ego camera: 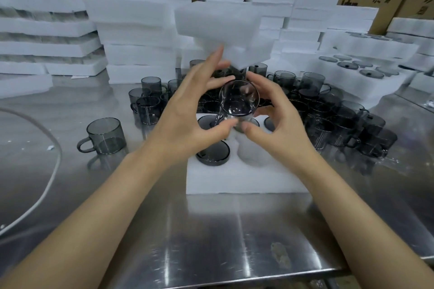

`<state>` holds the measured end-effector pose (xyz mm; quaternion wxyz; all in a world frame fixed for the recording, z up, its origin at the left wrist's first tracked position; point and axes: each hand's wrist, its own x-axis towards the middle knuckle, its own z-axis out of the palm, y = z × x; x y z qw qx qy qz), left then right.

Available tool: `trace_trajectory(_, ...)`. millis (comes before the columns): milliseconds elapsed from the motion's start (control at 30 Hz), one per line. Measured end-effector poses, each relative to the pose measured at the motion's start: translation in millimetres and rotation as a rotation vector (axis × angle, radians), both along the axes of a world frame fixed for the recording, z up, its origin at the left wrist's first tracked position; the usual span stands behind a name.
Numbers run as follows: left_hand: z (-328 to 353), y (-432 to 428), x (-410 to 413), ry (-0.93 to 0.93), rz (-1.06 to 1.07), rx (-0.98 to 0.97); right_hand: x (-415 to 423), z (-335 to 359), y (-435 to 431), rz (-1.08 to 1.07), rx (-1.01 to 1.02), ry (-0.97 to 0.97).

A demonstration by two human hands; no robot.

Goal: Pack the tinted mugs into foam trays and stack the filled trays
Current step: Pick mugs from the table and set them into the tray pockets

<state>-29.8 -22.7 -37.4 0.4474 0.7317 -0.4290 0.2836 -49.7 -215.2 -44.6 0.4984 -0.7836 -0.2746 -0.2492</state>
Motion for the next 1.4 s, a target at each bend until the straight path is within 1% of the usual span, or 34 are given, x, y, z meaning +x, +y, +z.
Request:
trace_trajectory(133,0,-1,0,0.022,0.114,-0.045,0,0,-2,0.049,0.154,0.035)
trace_trajectory(200,2,0,2,0.054,0.158,-0.085,-1,2,-3,0.18,0.206,0.064)
trace_trajectory(267,3,1,2,0.095,0.147,-0.066,-3,4,-6,0.289,0.215,0.131)
trace_trajectory(333,2,0,1,0.096,0.154,-0.005,-5,7,-11,0.289,0.168,0.201)
trace_trajectory(400,2,-1,0,0.107,0.155,0.067,-6,11,-19,0.207,0.034,0.222)
trace_trajectory(533,3,8,8,0.286,0.144,0.228,-8,16,-32,0.043,-0.248,0.262)
trace_trajectory(633,4,20,13,0.424,0.114,0.333,-10,19,-38,0.043,-0.361,0.345)
trace_trajectory(700,6,27,16,0.521,0.077,0.387,-11,21,-40,0.074,-0.375,0.367)
trace_trajectory(800,8,35,17,0.641,0.004,0.52,-11,19,-39,0.114,-0.346,0.371)
trace_trajectory(867,9,38,17,0.674,-0.023,0.615,-11,16,-36,0.108,-0.319,0.373)
trace_trajectory(933,10,40,17,0.688,-0.034,0.665,-11,14,-33,0.09,-0.344,0.361)
trace_trajectory(1133,10,39,17,0.728,-0.027,0.682,-10,9,-28,0.022,-0.413,0.324)
trace_trajectory(1200,10,41,18,0.755,-0.016,0.638,-10,8,-27,-0.02,-0.423,0.338)
trace_trajectory(1267,10,44,20,0.771,0.091,0.47,-10,8,-27,-0.025,-0.427,0.356)
trace_trajectory(1333,9,52,27,0.7,0.369,0.312,-10,7,-28,-0.001,-0.451,0.364)
trace_trajectory(1367,8,59,31,0.631,0.554,0.309,-10,6,-29,0.014,-0.468,0.372)
trace_trajectory(1400,7,67,34,0.574,0.728,0.353,-10,6,-30,0.03,-0.481,0.386)
